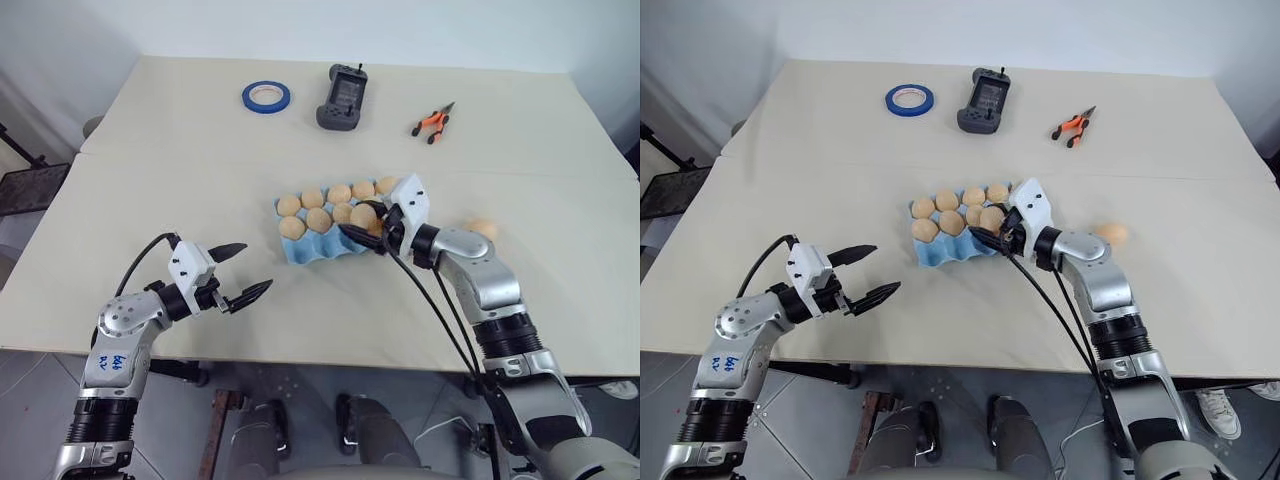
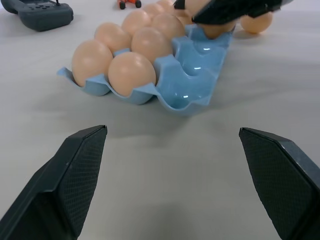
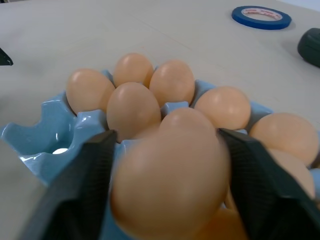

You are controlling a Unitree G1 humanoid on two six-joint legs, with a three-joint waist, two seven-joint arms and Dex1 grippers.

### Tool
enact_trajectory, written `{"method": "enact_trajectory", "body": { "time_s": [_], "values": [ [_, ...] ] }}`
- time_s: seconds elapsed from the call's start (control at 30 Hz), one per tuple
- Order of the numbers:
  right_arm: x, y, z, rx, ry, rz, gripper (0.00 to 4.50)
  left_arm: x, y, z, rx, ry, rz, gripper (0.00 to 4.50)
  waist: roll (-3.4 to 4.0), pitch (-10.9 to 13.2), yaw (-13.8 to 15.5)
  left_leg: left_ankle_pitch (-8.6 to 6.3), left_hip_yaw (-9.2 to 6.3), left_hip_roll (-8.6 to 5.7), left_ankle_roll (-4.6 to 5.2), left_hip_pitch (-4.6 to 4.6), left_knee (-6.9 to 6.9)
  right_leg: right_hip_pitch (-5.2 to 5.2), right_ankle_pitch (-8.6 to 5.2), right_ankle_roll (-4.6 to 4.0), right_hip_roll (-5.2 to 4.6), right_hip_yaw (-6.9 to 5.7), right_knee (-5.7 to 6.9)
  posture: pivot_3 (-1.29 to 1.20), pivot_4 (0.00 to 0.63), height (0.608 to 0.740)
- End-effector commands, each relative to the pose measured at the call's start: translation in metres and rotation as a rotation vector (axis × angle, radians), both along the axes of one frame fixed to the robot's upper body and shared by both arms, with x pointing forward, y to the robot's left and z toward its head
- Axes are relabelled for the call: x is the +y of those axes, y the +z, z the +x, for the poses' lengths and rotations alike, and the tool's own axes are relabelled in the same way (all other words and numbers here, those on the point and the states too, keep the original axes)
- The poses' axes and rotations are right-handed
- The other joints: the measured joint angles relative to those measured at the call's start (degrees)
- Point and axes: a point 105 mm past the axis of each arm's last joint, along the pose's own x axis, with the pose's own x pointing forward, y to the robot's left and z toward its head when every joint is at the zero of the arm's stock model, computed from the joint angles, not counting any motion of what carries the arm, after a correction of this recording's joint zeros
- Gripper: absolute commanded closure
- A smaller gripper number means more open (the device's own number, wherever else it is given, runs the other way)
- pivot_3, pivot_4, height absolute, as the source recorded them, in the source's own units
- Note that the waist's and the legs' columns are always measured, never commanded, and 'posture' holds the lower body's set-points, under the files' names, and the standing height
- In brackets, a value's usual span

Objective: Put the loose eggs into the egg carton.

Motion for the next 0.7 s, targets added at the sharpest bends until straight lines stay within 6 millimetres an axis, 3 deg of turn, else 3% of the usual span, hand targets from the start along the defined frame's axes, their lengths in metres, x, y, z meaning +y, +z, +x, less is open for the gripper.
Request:
{"method": "enact_trajectory", "body": {
  "time_s": [0.03,0.23,0.43,0.7],
  "values": [
    [0.005,0.005,-0.003,-0.024,0.028,-0.002,0.03,0.001,0.011,-0.004,-0.047,0.004,-0.011,0.00,0.00,0.0,-0.1,0.00,0.00,0.02,-0.01,0.00,0.00,-0.01,0.00,0.00,0.03,-0.01,0.00,0.00,0.150,0.740],
    [0.000,0.023,-0.019,-0.083,0.087,0.054,0.03,-0.002,0.010,-0.006,-0.035,-0.013,-0.015,0.00,0.00,0.0,0.0,0.06,-0.04,0.05,-0.10,0.07,0.01,0.03,-0.01,0.00,0.08,-0.04,0.09,0.00,0.150,0.740],
    [-0.072,0.031,-0.055,-0.201,0.005,0.095,0.03,-0.007,0.013,-0.002,-0.051,-0.035,-0.007,0.00,-0.01,0.0,1.5,0.02,-0.15,-0.02,-0.02,0.06,0.03,0.20,-0.01,0.03,0.02,-0.15,-0.12,0.00,0.150,0.740],
    [-0.152,0.010,-0.086,-0.204,-0.314,0.029,0.03,-0.024,0.009,-0.001,-0.015,-0.131,0.004,0.00,-0.01,0.0,1.6,0.02,-0.14,0.02,-0.01,0.17,0.09,0.27,-0.03,-0.01,0.13,-0.08,-0.11,0.00,0.150,0.740]
  ]
}}
